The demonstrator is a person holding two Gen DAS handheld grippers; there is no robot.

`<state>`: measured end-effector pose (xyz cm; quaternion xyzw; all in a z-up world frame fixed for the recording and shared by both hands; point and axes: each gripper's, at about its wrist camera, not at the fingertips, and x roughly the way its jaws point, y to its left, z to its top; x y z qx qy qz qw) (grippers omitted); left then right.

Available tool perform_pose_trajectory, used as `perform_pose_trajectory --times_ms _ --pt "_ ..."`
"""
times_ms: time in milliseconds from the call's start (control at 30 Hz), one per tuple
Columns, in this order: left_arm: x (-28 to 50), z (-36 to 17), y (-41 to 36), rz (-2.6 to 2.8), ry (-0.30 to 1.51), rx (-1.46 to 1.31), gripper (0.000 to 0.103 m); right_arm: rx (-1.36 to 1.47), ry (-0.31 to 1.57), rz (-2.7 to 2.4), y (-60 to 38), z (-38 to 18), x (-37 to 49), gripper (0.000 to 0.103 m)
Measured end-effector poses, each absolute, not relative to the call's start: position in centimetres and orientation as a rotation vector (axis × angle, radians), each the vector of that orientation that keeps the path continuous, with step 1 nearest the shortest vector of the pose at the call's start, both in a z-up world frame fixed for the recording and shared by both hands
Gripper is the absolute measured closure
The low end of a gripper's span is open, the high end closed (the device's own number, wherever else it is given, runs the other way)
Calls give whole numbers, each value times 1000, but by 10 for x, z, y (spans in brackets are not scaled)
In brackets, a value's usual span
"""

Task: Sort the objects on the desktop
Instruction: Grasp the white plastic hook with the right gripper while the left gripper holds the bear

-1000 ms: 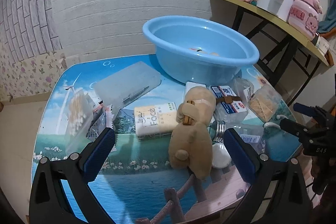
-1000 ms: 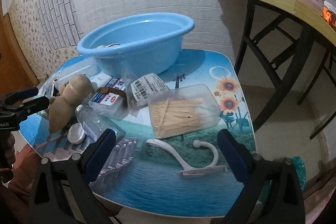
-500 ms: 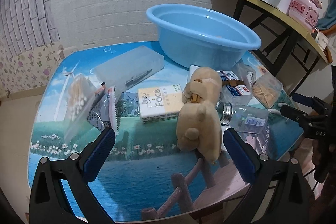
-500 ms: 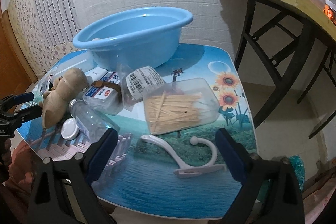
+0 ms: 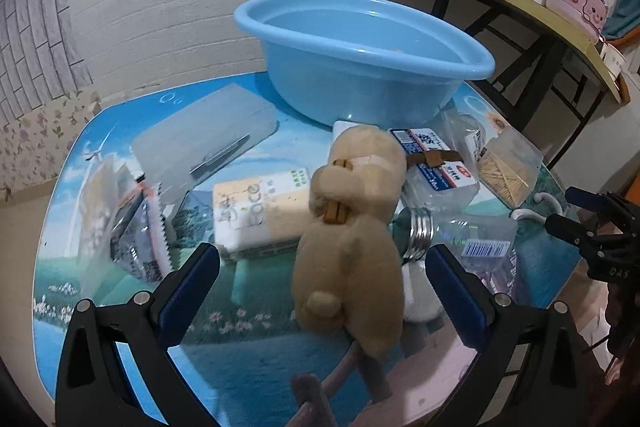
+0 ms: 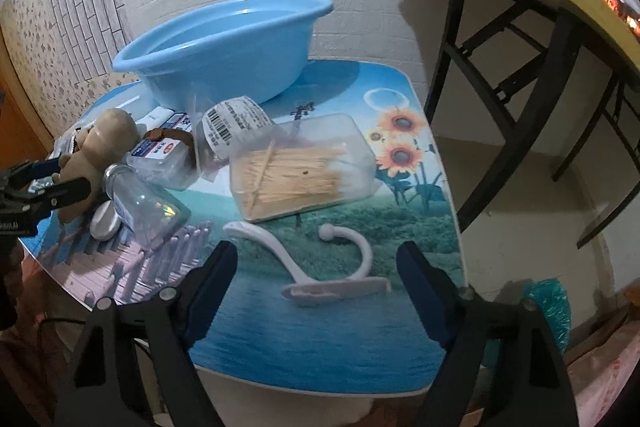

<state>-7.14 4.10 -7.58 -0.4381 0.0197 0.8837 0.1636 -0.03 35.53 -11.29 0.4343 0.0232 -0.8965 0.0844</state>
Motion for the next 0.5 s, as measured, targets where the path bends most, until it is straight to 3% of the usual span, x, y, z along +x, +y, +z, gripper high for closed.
perform_pose_trajectory --times_ms 67,100,200,233,367,433,500 --pt "-73 -76 42 2520 54 -1245 8 1306 56 -2679 359 -114 -1 20" --pt "-73 -76 43 2523 62 -1249 25 1324 37 -2678 362 -117 -2 20" --pt "-70 -80 44 2498 87 -1272 51 1348 21 -2674 365 -123 -5 20" --pt "-69 -80 43 2473 72 -1270 55 1351 21 -2674 366 -124 -5 20" --pt "-63 -76 41 2470 80 -1265 55 1328 20 -2668 365 -128 -7 21" --pt "-62 -75 39 2470 79 -1267 55 1314 25 -2676 365 -127 -6 40" --pt "-59 -73 36 2472 79 -1270 55 1305 51 -2660 363 -125 -6 46"
